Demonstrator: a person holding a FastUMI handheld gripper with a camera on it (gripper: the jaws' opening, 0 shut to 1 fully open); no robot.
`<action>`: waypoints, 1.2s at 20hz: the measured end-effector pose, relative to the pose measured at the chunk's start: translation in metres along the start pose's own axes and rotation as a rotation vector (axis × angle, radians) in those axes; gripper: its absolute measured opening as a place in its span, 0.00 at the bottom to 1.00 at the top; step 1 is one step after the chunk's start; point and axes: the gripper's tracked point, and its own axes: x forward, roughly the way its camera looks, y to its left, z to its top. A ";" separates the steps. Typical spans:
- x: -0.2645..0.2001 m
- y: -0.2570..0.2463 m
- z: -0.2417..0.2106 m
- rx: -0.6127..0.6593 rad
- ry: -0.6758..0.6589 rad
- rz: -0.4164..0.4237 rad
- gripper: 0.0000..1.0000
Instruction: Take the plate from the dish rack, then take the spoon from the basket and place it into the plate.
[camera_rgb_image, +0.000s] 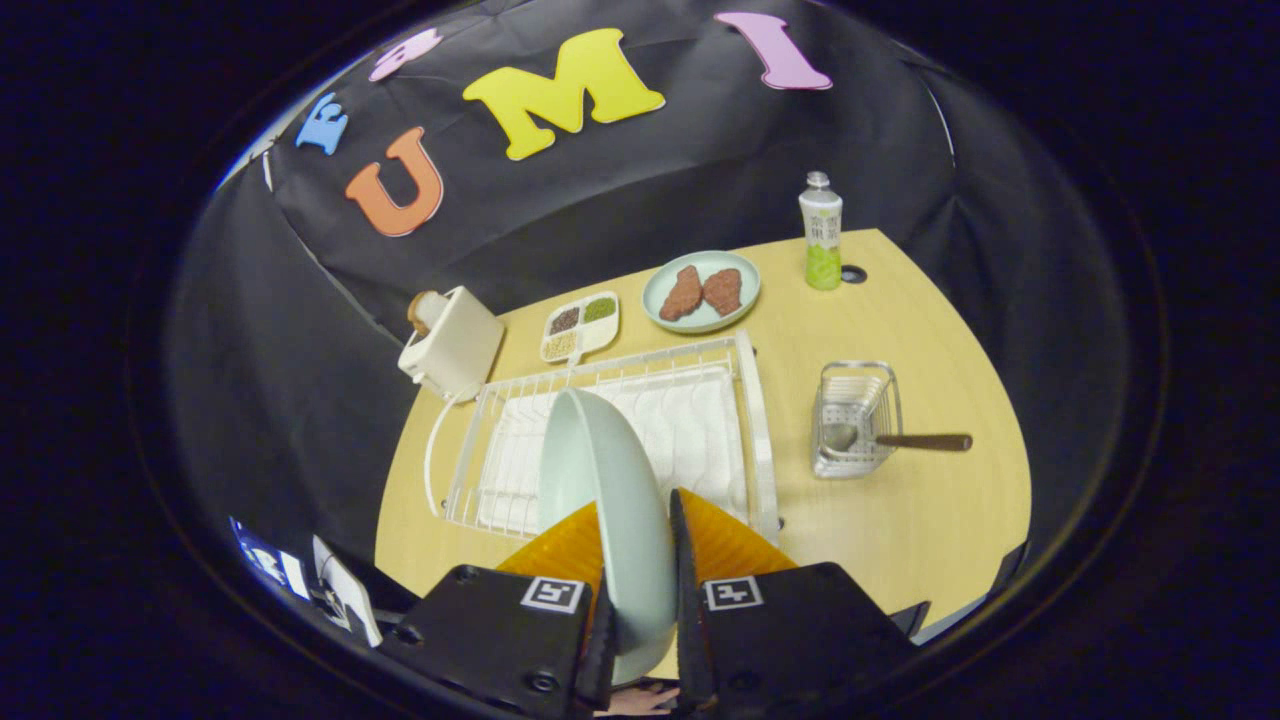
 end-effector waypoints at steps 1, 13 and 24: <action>0.000 -0.001 -0.013 0.019 -0.001 0.026 0.30; 0.046 -0.028 -0.155 0.175 0.162 0.159 0.30; 0.078 -0.064 -0.144 0.282 0.179 0.143 0.47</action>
